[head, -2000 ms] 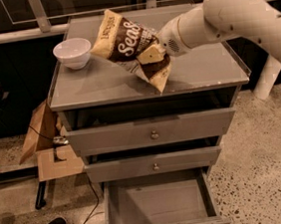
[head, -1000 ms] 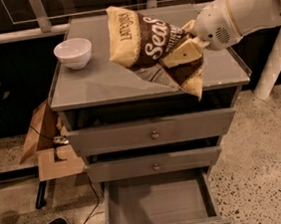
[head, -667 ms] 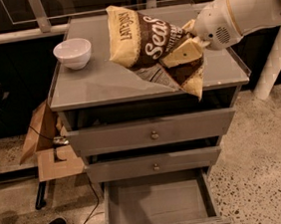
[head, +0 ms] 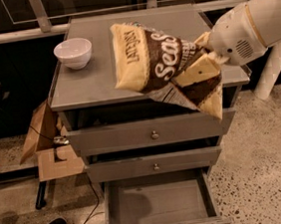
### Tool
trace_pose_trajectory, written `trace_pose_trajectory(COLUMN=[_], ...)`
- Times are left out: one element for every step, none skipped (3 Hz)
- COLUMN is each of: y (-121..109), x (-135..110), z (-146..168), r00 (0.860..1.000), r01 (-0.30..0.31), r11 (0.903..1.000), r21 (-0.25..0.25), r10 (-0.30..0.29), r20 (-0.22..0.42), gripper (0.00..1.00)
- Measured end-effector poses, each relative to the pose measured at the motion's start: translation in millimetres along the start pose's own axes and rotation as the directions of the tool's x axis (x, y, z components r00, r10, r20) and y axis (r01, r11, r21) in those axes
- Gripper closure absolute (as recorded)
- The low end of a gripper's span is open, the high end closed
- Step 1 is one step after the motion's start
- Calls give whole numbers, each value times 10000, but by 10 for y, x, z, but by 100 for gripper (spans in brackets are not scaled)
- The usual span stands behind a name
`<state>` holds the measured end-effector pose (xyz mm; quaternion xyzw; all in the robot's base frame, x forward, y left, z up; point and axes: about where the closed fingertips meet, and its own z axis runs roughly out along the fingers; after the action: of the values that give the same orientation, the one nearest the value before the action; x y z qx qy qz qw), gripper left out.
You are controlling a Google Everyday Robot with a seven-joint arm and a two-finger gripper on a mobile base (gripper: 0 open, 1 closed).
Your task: Place brown chip bag into bottom drawer
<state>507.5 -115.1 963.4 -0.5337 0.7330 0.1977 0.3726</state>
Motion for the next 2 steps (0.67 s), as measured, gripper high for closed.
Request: trace_pose_trajectory(y=[291, 492], x=[365, 835], z=[23, 251], r00=[9984, 9940], r01=[60, 365], r11=[9999, 9992], r21=[144, 163], r10=[-52, -347], r20=[-557, -1042], gripper=[100, 100])
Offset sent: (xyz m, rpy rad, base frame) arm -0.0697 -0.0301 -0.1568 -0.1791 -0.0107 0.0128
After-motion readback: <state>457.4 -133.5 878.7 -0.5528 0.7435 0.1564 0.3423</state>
